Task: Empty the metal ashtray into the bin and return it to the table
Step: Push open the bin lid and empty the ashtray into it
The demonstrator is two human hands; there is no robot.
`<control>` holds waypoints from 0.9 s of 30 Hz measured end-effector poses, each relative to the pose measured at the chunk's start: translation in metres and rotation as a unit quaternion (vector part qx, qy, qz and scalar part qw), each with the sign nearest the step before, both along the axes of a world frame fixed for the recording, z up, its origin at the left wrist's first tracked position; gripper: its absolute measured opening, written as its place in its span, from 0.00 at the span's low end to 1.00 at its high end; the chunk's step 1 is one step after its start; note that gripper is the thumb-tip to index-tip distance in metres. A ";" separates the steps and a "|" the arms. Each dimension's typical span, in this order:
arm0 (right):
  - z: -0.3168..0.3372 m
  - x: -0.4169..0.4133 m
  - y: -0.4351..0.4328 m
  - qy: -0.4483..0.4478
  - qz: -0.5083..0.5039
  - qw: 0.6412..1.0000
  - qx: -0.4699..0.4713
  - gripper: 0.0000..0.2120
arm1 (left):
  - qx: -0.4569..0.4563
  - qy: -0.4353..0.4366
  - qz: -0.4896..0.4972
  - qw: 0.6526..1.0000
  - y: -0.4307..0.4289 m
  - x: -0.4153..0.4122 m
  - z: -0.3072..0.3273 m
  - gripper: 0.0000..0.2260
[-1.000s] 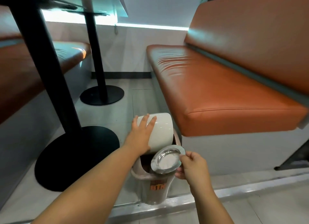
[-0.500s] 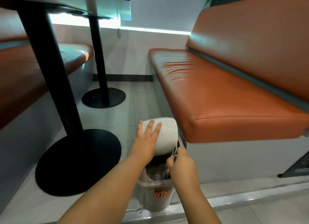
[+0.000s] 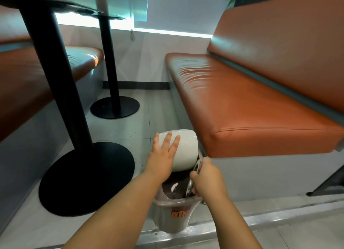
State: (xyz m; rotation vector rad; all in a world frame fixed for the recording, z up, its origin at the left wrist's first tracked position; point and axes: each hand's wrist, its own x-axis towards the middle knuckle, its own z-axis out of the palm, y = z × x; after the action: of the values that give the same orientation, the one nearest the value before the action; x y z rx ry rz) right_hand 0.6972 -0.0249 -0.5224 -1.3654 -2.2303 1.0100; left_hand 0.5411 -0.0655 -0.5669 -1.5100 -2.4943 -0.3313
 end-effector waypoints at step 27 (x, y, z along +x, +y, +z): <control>-0.004 0.021 0.011 -0.020 0.007 1.000 0.009 0.10 | -0.011 0.009 0.003 1.000 0.000 0.001 0.000 0.46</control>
State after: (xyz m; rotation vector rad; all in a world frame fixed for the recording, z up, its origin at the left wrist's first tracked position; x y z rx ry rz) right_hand 0.7178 -0.0142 -0.5261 -1.3774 -2.2753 0.9738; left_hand 0.5418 -0.0654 -0.5664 -1.5076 -2.4954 -0.2902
